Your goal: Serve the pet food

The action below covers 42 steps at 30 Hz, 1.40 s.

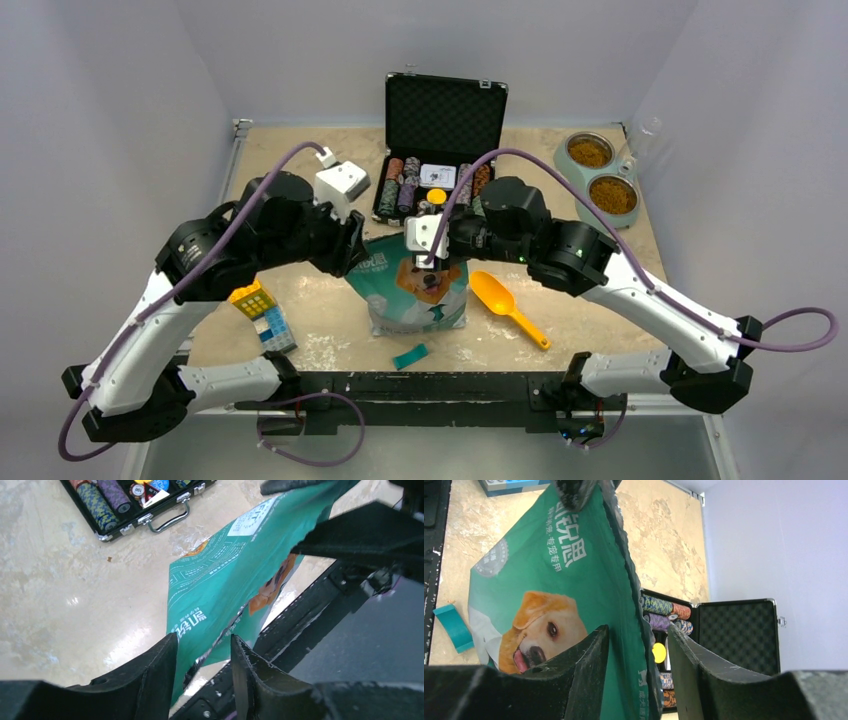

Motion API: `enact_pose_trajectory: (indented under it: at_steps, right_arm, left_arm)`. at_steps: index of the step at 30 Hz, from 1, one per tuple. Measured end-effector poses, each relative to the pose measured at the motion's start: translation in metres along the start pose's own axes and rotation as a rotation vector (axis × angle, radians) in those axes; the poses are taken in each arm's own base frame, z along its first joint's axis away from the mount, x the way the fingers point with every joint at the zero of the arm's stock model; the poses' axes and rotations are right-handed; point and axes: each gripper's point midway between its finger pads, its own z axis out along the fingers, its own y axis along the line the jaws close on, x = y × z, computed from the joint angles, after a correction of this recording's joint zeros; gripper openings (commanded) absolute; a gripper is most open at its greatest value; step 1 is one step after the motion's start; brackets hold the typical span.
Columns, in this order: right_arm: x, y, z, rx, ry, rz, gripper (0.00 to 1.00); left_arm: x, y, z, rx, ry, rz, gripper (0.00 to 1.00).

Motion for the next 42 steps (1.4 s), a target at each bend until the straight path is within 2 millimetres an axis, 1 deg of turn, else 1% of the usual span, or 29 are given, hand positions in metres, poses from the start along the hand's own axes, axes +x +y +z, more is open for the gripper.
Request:
enact_pose_trajectory:
  at_steps: [1, 2, 4, 6, 7, 8, 11, 13, 15, 18, 20, 22, 25, 26, 27, 28, 29, 30, 33, 36, 39, 40, 41, 42]
  right_arm:
    - [-0.001, 0.000, 0.000, 0.004, -0.003, -0.007, 0.42]
    - [-0.002, 0.001, 0.000, 0.005, -0.005, -0.015, 0.35]
    - [-0.001, 0.002, 0.001, 0.010, -0.002, -0.031, 0.26]
    - [0.001, 0.003, 0.003, 0.018, 0.005, -0.041, 0.19]
    - [0.002, 0.003, 0.003, 0.023, 0.005, -0.046, 0.17]
    - [0.002, 0.003, 0.004, 0.026, 0.006, -0.051, 0.16]
    - [0.004, 0.003, 0.002, 0.038, 0.006, -0.065, 0.15]
    - [0.004, 0.004, 0.001, 0.041, 0.001, -0.070, 0.14]
    - [0.003, 0.005, 0.000, 0.039, -0.002, -0.074, 0.14]
    - [0.002, 0.005, 0.000, 0.038, -0.003, -0.077, 0.15]
    - [0.001, 0.006, 0.000, 0.037, -0.003, -0.079, 0.16]
    - [0.001, 0.006, 0.000, 0.042, 0.001, -0.081, 0.16]
    - [0.001, 0.006, 0.000, 0.047, 0.007, -0.086, 0.16]
    - [0.001, 0.006, 0.000, 0.048, 0.008, -0.087, 0.16]
    - [0.002, 0.005, 0.000, 0.049, 0.009, -0.088, 0.16]
    - [0.002, 0.005, 0.000, 0.050, 0.010, -0.089, 0.16]
    - [0.002, 0.005, 0.000, 0.050, 0.011, -0.090, 0.16]
    - [0.002, 0.005, 0.000, 0.051, 0.011, -0.090, 0.16]
    - [0.002, 0.005, 0.000, 0.055, 0.016, -0.092, 0.16]
    - [0.002, 0.005, -0.001, 0.058, 0.018, -0.094, 0.17]
    - [0.003, 0.006, -0.002, 0.060, 0.018, -0.097, 0.22]
    - [0.003, 0.006, -0.003, 0.060, 0.019, -0.099, 0.26]
    - [0.002, 0.006, -0.003, 0.062, 0.017, -0.102, 0.31]
    - [0.001, 0.005, -0.004, 0.064, 0.016, -0.106, 0.36]
  left_arm:
    - [-0.001, 0.000, -0.004, -0.010, 0.003, -0.042, 0.47]
    - [-0.004, 0.000, -0.009, -0.025, 0.002, -0.092, 0.47]
    - [-0.008, 0.001, -0.021, -0.061, -0.005, -0.215, 0.47]
    - [-0.009, 0.002, -0.032, -0.095, -0.009, -0.344, 0.47]
    - [-0.009, 0.002, -0.038, -0.113, -0.010, -0.422, 0.52]
    - [-0.008, 0.001, -0.044, -0.125, -0.010, -0.497, 0.55]
    - [-0.004, -0.004, -0.056, -0.147, -0.001, -0.742, 0.59]
    - [0.000, -0.010, -0.061, -0.154, 0.008, -0.928, 0.65]
    - [0.001, -0.014, -0.065, -0.148, 0.007, -1.085, 0.74]
    - [0.006, -0.018, -0.069, -0.140, -0.006, -1.308, 0.96]
    - [0.004, -0.016, -0.070, -0.126, -0.044, -1.443, 0.99]
    - [-0.006, -0.012, -0.073, -0.111, -0.104, -1.554, 1.00]
    - [-0.025, -0.006, -0.072, -0.107, -0.168, -1.652, 1.00]
    - [-0.033, -0.004, -0.068, -0.110, -0.187, -1.680, 0.98]
    - [-0.038, -0.003, -0.063, -0.116, -0.201, -1.705, 0.91]
    - [-0.042, -0.002, -0.057, -0.124, -0.204, -1.727, 0.81]
    - [-0.045, -0.002, -0.050, -0.129, -0.203, -1.749, 0.76]
    - [-0.047, -0.002, -0.045, -0.134, -0.202, -1.770, 0.76]
    - [-0.048, -0.002, -0.026, -0.171, -0.180, -1.812, 0.76]
    - [-0.042, 0.002, -0.008, -0.219, -0.177, -1.838, 0.72]
    - [-0.038, 0.005, -0.001, -0.247, -0.175, -1.854, 0.68]
    - [-0.037, 0.005, 0.001, -0.251, -0.172, -1.855, 0.64]
    - [-0.037, 0.004, 0.002, -0.253, -0.167, -1.855, 0.56]
    - [-0.037, 0.004, 0.004, -0.258, -0.163, -1.854, 0.51]
